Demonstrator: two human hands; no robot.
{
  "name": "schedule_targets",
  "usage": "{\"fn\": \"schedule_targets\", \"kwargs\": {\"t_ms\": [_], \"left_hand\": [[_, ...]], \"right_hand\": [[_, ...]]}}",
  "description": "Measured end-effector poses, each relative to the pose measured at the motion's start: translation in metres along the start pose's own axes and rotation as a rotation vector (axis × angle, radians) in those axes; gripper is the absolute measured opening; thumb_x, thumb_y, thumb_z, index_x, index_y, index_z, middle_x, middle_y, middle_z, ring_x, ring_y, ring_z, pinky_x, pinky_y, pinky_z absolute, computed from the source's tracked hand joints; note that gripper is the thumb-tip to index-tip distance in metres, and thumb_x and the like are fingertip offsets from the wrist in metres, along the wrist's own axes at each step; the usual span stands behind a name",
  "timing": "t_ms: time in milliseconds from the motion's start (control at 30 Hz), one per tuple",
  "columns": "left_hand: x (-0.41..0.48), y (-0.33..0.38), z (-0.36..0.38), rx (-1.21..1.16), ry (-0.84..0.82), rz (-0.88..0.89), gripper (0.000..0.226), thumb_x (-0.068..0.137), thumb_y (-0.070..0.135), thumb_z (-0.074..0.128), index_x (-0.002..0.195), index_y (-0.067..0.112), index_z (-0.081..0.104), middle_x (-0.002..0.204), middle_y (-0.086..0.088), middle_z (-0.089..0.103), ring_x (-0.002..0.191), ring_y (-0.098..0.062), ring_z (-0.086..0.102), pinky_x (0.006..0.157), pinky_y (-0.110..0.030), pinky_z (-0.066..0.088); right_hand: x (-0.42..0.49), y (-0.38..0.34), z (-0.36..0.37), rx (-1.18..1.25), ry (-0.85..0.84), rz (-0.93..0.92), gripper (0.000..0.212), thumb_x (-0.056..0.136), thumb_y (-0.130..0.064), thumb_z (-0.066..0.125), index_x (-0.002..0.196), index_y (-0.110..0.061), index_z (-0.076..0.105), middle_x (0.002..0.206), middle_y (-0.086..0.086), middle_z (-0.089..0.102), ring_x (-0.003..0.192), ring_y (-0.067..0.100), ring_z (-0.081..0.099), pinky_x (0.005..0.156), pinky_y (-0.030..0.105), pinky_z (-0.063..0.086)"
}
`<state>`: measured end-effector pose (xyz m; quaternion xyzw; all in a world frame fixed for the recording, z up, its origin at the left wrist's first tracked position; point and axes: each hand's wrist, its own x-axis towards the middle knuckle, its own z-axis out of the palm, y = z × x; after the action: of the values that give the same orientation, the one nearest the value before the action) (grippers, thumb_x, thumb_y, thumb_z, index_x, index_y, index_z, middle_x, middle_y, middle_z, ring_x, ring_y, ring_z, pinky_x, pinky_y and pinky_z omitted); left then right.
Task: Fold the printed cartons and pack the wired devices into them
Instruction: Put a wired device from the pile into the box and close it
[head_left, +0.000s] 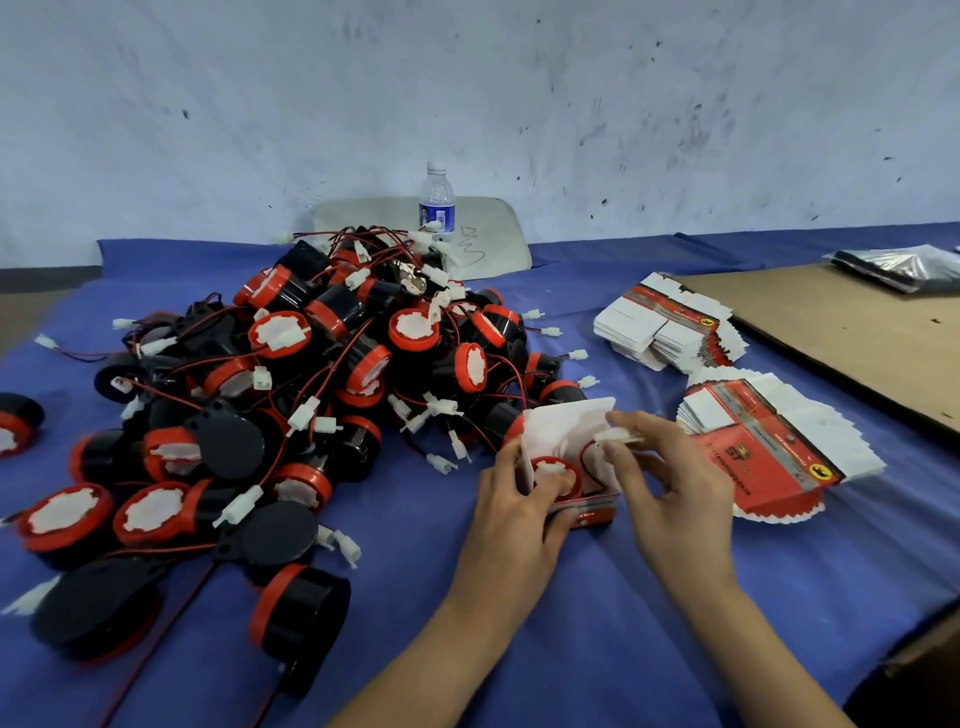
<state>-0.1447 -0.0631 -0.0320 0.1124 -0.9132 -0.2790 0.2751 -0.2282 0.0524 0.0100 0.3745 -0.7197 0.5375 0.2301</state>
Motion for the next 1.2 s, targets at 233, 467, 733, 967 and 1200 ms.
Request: {"fn": "schedule_targets", "kwargs": {"t_ms": [233,467,733,967,1200], "left_hand": [[0.001,-0.002,0.0,-0.003,-0.01,-0.001,0.029,0.096,0.034,0.056,0.124,0.028,0.058,0.152,0.001,0.022,0.121,-0.017,0.036,0.103,-0.028,0.04],[0.0,-0.002,-0.001,0.023,-0.026,-0.004,0.034,0.097,0.037,0.052,0.13,0.029,0.053,0.151,0.005,0.02,0.122,-0.015,0.034,0.101,-0.027,0.041],[0.0,-0.001,-0.001,0.03,-0.009,0.01,0.032,0.096,0.037,0.053,0.128,0.03,0.052,0.149,0.005,0.024,0.119,-0.014,0.036,0.097,-0.024,0.042],[0.0,-0.001,0.0,0.034,-0.002,0.001,0.032,0.096,0.038,0.055,0.127,0.032,0.056,0.144,0.002,0.029,0.113,-0.015,0.038,0.093,-0.025,0.044],[0.001,-0.003,-0.002,0.088,-0.022,-0.021,0.039,0.093,0.038,0.057,0.132,0.037,0.052,0.137,0.002,0.031,0.115,-0.017,0.038,0.083,-0.033,0.052]], "right_hand": [[0.016,0.003,-0.014,-0.19,-0.021,-0.244,0.011,0.083,-0.003,0.065,0.093,-0.001,0.07,0.092,0.006,0.07,0.084,0.009,0.061,0.077,0.01,0.045],[0.021,0.014,-0.013,-0.5,-0.199,-0.516,0.011,0.075,-0.001,0.076,0.085,-0.003,0.073,0.079,0.002,0.073,0.06,0.03,0.055,0.053,0.032,0.051],[0.018,0.018,-0.011,-0.598,-0.26,-0.583,0.023,0.087,-0.01,0.059,0.066,-0.003,0.066,0.06,0.004,0.061,0.057,0.027,0.051,0.049,0.034,0.048],[0.011,0.018,-0.013,-0.507,-0.327,-0.521,0.015,0.068,-0.007,0.086,0.072,-0.002,0.072,0.06,0.003,0.064,0.056,0.028,0.055,0.051,0.033,0.053],[-0.002,0.013,-0.017,-0.616,-0.475,-0.39,0.028,0.074,-0.03,0.082,0.092,-0.01,0.076,0.08,-0.004,0.071,0.078,0.03,0.061,0.065,0.036,0.055]]}}
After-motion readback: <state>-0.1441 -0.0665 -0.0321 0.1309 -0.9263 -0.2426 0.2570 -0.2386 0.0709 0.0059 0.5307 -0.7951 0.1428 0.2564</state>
